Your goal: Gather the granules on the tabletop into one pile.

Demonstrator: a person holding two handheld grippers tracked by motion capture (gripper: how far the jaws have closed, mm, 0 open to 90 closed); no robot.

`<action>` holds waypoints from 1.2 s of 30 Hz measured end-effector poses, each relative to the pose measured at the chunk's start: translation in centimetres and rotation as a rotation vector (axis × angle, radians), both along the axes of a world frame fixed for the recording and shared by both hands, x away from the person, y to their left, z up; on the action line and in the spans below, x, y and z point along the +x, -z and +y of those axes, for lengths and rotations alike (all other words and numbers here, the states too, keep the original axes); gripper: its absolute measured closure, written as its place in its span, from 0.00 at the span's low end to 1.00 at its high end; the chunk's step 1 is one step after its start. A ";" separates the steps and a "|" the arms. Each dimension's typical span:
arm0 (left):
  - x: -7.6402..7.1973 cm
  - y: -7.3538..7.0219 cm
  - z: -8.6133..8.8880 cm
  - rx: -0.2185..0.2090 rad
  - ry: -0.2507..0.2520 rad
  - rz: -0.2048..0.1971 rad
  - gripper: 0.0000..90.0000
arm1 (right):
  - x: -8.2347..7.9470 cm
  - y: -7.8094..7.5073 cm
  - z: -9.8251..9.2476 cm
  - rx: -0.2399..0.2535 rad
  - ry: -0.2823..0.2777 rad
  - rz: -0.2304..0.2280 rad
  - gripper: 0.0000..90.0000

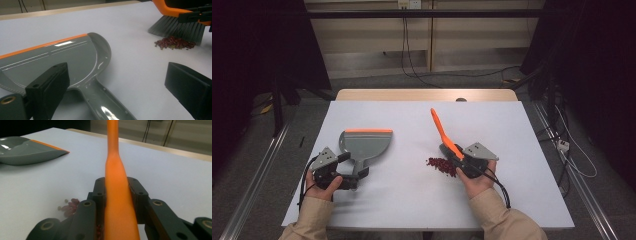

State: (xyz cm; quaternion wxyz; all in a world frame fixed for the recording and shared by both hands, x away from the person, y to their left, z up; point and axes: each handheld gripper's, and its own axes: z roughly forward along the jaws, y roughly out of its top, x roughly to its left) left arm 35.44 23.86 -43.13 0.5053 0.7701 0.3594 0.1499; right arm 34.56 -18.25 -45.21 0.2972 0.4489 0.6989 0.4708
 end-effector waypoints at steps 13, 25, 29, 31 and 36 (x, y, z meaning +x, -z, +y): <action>0.1 0.1 0.0 0.007 0.005 -0.001 0.06 | 1.0 -0.5 -0.3 0.047 -0.018 -0.003 0.79; 0.1 0.1 -0.1 0.005 0.006 0.001 0.06 | -0.6 -0.2 -0.7 0.003 -0.026 0.006 0.79; 0.1 0.1 -0.1 0.005 0.003 0.004 0.06 | -0.3 0.0 0.5 -0.002 -0.051 -0.007 0.79; 0.1 0.1 -0.1 0.004 0.002 0.004 0.06 | -0.1 0.0 0.8 -0.008 -0.047 -0.016 0.79; 0.1 0.1 -0.1 0.005 0.004 0.004 0.06 | 0.5 0.0 1.1 0.012 -0.050 -0.025 0.79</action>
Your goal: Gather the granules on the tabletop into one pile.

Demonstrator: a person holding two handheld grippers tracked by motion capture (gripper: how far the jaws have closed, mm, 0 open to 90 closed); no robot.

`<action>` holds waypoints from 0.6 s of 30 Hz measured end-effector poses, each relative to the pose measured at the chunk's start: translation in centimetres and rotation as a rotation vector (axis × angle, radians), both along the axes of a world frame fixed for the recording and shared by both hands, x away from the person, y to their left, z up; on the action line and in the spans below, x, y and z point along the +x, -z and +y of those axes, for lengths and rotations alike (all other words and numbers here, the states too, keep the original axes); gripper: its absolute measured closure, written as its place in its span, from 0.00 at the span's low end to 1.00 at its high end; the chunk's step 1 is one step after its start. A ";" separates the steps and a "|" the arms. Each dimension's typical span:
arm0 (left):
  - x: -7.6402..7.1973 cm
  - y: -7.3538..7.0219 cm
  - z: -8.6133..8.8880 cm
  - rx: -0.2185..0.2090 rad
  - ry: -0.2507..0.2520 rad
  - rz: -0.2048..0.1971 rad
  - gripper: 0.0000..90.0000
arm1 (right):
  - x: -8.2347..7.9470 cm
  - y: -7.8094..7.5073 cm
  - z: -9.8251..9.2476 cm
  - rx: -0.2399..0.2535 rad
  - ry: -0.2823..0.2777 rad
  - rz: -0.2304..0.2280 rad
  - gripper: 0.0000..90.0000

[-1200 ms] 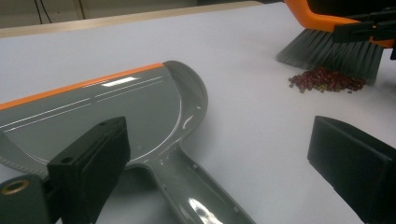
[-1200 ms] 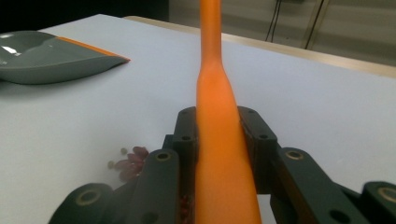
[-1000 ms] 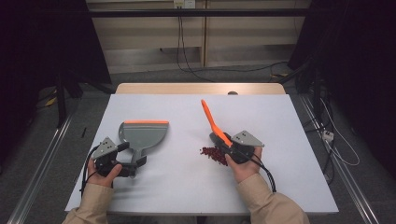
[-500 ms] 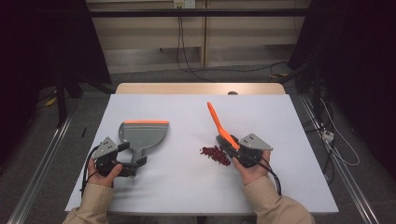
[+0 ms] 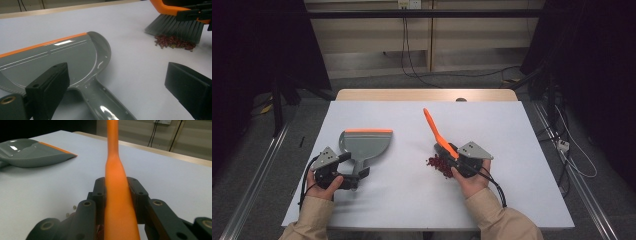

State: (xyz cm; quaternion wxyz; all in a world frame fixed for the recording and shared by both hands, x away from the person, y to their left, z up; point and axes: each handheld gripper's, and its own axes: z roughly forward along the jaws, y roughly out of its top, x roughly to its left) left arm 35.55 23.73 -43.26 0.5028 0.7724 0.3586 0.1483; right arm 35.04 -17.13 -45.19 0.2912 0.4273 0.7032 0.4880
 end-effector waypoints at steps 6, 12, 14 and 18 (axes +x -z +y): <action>-0.1 0.0 0.0 0.002 -0.001 0.006 0.06 | -0.1 -0.7 -1.1 0.018 -0.008 -0.007 0.79; -0.3 -0.2 -0.2 0.017 -0.006 0.012 0.06 | -0.1 -1.3 -2.7 0.035 -0.026 -0.006 0.79; -0.3 -0.2 -0.2 0.027 -0.006 0.013 0.06 | 0.0 -1.3 -3.2 0.037 -0.034 0.006 0.79; -0.5 -0.2 -0.3 0.036 -0.012 0.016 0.06 | 0.3 -0.7 -3.8 0.015 -0.036 0.029 0.79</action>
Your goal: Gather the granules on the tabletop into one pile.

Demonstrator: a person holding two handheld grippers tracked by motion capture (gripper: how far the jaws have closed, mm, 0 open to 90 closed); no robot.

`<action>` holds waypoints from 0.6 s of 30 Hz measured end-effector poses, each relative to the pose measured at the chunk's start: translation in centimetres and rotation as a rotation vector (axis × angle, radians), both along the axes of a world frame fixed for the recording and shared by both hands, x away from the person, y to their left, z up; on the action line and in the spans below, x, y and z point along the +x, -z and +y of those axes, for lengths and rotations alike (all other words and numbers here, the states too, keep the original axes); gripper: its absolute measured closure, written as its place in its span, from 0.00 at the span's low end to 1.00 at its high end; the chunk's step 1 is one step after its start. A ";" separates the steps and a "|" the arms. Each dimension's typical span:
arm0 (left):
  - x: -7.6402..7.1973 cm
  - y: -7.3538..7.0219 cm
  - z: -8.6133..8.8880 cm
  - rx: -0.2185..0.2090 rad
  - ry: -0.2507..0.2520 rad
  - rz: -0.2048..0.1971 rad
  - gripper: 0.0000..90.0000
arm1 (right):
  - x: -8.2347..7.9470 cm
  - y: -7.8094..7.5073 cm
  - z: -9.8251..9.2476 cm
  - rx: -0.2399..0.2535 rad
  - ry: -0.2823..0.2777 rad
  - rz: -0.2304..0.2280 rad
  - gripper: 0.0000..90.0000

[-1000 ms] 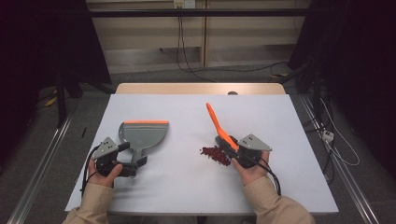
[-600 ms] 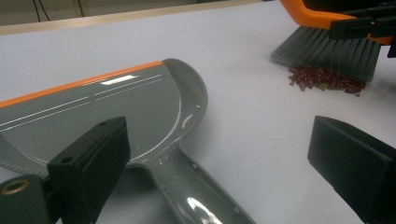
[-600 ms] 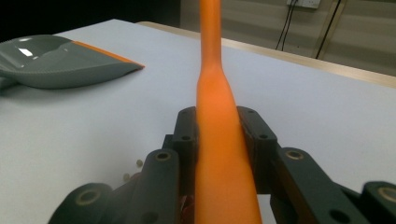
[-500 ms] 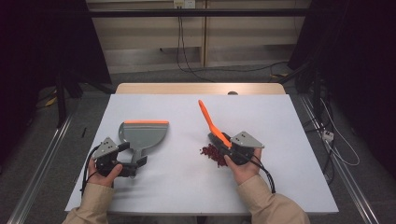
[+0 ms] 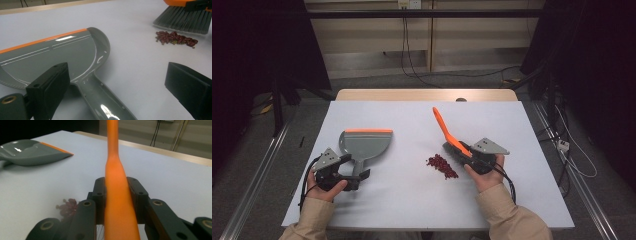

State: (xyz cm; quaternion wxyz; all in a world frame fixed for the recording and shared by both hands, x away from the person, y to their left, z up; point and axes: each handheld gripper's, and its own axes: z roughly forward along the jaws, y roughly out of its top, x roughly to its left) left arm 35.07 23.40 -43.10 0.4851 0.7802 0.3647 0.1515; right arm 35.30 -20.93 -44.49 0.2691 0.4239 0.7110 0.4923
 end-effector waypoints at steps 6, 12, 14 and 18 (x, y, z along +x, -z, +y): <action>-0.1 0.1 0.1 0.003 -0.002 0.007 0.06 | 0.3 0.3 0.0 -0.020 -0.008 0.029 0.79; -0.2 0.1 0.3 0.000 -0.008 0.008 0.06 | 0.5 -0.5 0.3 -0.059 -0.016 0.118 0.74; -0.1 0.1 0.3 0.003 -0.010 0.013 0.06 | 0.8 -0.9 0.4 -0.064 -0.029 0.148 0.72; -0.1 0.3 0.4 0.011 -0.026 0.027 0.06 | 1.3 -1.2 0.6 -0.085 -0.040 0.185 0.76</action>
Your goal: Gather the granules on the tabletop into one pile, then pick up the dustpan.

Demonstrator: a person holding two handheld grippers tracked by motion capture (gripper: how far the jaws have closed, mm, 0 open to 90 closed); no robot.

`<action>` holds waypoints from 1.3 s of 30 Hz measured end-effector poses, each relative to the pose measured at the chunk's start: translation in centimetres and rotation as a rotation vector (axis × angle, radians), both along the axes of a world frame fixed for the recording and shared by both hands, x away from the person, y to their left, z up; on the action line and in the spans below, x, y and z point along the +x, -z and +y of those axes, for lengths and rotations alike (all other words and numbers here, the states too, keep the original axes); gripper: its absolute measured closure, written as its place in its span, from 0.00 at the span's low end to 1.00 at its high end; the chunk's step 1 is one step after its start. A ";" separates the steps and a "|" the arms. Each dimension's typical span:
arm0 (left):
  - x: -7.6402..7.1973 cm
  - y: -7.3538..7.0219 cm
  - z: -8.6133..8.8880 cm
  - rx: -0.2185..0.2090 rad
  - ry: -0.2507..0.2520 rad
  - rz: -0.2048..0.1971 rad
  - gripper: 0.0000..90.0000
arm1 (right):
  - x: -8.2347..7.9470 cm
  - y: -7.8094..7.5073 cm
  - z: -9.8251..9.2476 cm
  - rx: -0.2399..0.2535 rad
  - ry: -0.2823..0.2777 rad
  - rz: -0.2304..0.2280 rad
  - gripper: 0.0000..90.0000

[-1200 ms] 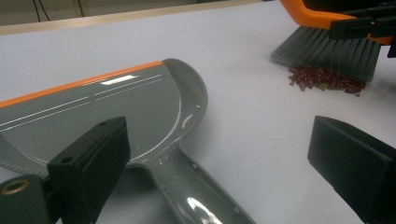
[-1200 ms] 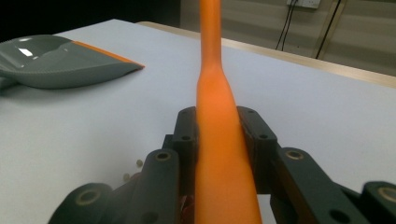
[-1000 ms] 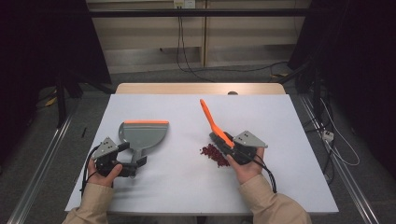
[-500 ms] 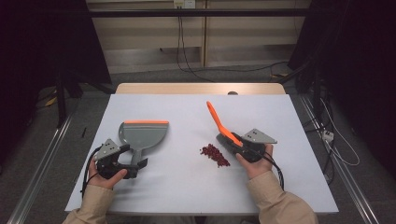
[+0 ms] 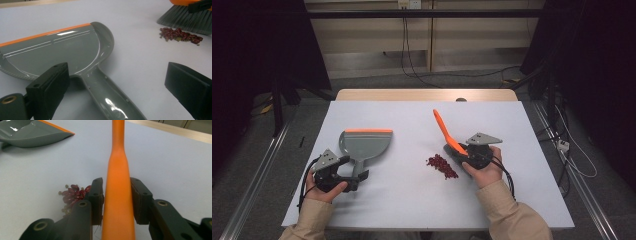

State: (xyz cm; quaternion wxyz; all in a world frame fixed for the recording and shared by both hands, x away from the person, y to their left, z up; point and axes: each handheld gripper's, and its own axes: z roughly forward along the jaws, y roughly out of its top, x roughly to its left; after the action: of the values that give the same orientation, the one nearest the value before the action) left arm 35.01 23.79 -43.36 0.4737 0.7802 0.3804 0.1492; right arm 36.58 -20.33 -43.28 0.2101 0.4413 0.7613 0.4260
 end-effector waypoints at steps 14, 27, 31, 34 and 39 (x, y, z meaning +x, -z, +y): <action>0.1 0.4 0.3 0.033 -0.069 0.060 0.09 | -0.1 -0.1 -0.7 0.022 0.022 0.007 0.79; 0.4 0.9 0.5 0.063 -0.160 0.128 0.13 | -0.3 -0.9 -1.2 0.092 0.033 -0.057 0.79; 0.7 0.8 0.1 0.073 -0.182 0.137 0.14 | -0.3 -1.0 -1.2 0.094 0.043 -0.063 0.79; 1.0 0.7 -0.2 0.091 -0.200 0.139 0.16 | -0.4 -1.0 -1.2 0.099 0.044 -0.075 0.79; 1.6 0.8 -0.5 0.106 -0.235 0.192 0.22 | -0.4 -1.0 -1.2 0.102 0.042 -0.081 0.79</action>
State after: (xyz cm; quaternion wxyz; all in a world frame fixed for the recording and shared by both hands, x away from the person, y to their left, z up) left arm 36.59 23.31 -44.14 0.3725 0.7650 0.5041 0.1479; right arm 36.16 -21.51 -42.25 0.2269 0.4498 0.7199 0.4775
